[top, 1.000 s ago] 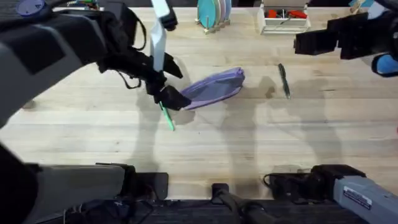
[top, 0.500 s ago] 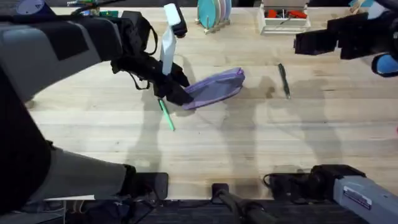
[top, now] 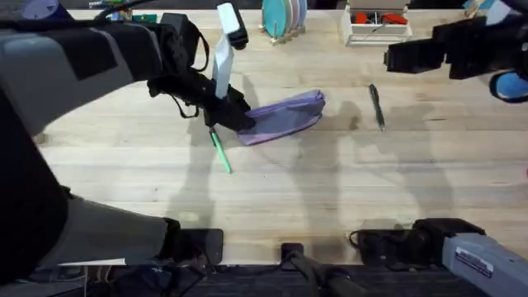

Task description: Unzip the bag, pick up the pens from the table one at a time and place them inside, then zip the bag closed.

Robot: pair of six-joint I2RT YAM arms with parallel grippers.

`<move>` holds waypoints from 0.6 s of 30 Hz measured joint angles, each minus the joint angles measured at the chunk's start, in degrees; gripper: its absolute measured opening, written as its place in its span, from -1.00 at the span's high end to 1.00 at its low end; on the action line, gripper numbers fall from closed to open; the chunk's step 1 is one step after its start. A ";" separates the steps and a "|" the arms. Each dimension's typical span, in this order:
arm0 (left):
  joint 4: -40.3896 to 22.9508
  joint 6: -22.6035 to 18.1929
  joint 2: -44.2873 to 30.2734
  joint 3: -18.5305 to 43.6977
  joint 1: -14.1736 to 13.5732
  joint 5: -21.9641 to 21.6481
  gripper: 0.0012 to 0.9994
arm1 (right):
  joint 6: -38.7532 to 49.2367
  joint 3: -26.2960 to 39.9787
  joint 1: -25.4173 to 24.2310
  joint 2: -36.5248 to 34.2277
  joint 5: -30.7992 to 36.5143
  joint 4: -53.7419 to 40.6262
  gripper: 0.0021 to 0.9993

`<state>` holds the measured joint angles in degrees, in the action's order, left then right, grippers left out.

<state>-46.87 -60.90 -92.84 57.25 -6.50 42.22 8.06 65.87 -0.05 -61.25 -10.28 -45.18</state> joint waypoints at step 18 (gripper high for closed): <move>-0.02 0.00 0.00 0.00 0.00 0.02 0.92 | -9.31 0.09 0.00 -6.94 -16.75 -0.99 -0.99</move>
<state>-46.89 -60.90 -92.84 57.25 -6.50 42.24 -1.25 65.95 -0.05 -68.19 -27.03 -46.18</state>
